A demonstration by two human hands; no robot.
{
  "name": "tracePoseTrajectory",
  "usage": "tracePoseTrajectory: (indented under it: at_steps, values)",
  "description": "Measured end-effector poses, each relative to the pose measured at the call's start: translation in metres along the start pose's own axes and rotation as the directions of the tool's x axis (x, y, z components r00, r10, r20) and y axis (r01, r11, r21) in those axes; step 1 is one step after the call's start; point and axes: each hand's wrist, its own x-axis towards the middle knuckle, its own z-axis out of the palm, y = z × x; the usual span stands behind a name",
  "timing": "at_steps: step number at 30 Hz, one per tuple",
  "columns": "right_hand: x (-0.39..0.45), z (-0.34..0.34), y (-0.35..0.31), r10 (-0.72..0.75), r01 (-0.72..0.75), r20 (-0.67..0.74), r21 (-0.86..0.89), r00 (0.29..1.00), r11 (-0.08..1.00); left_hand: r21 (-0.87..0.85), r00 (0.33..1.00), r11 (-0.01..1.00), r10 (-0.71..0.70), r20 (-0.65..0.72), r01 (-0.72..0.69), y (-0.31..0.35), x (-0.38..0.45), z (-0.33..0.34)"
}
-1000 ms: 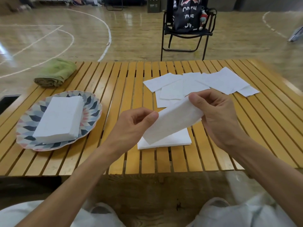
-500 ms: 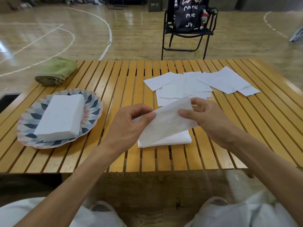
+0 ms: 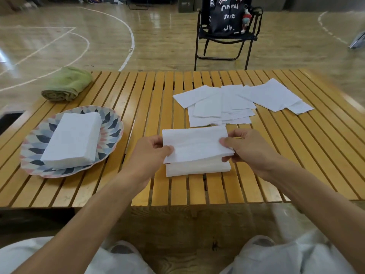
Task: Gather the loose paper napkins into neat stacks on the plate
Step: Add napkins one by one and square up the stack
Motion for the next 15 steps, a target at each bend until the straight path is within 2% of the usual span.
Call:
tracePoseTrajectory:
  at_steps: [3, 6, 15]
  values:
    - [0.001, 0.005, 0.006, -0.008, 0.001, -0.040, -0.163, 0.999, 0.987, 0.262, 0.993, 0.960, 0.112, -0.044, -0.097, -0.005, 0.001, 0.000]
    - [0.003, 0.010, 0.011, -0.010, -0.004, -0.065, -0.210, 0.998, 0.978, 0.450, 0.981, 0.882, 0.187, -0.056, -0.143, -0.009, 0.002, 0.001]
    - [0.007, 0.013, 0.016, 0.000, -0.048, -0.136, -0.347, 0.991, 0.937, 0.557, 0.982, 0.820, 0.186, -0.044, -0.130, -0.015, 0.007, 0.003]
